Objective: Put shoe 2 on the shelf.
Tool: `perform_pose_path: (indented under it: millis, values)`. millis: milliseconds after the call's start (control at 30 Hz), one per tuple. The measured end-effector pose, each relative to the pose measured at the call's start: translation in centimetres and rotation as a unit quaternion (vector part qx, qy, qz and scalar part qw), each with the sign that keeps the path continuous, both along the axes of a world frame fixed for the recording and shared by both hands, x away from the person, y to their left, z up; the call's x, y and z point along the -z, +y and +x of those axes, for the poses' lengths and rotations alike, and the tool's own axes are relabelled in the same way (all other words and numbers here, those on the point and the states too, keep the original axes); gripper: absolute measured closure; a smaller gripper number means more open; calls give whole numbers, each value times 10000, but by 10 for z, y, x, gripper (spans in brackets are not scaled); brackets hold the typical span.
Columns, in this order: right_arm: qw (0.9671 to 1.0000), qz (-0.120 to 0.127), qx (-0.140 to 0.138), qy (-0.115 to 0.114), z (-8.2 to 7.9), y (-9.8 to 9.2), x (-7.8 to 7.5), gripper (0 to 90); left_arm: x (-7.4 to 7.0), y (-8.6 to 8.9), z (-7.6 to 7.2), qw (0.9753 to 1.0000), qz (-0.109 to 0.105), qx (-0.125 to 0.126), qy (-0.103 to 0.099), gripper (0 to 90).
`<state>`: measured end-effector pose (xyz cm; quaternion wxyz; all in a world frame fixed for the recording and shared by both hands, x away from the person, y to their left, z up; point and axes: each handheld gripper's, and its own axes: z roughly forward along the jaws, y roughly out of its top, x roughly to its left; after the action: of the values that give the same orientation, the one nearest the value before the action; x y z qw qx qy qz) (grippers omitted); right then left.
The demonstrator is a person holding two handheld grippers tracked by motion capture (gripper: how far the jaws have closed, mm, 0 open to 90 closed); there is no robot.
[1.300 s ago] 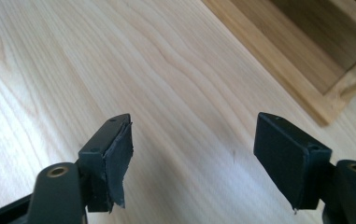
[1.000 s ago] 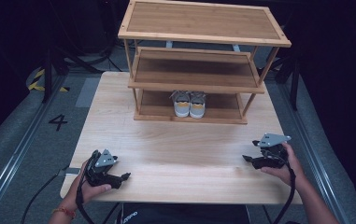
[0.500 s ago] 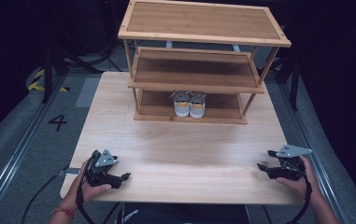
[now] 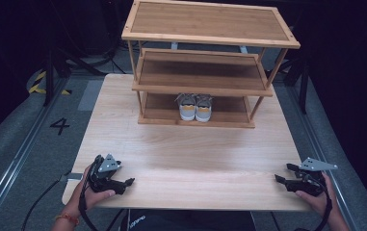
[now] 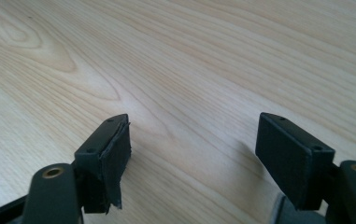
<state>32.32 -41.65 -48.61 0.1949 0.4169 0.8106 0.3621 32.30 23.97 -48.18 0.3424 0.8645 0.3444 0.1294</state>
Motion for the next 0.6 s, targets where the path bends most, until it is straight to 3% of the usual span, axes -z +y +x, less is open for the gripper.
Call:
perform_pose_path:
  millis: [167, 600]
  values:
    - [9998, 90, 162, 44, -1, -3, 1, 253, 0, 0, 0, 10000, 0, -1, -2, 163]
    - [9996, 129, 242, 64, 1, -2, 1, 259, 1, 0, 0, 10000, -35, -3, -2, 163]
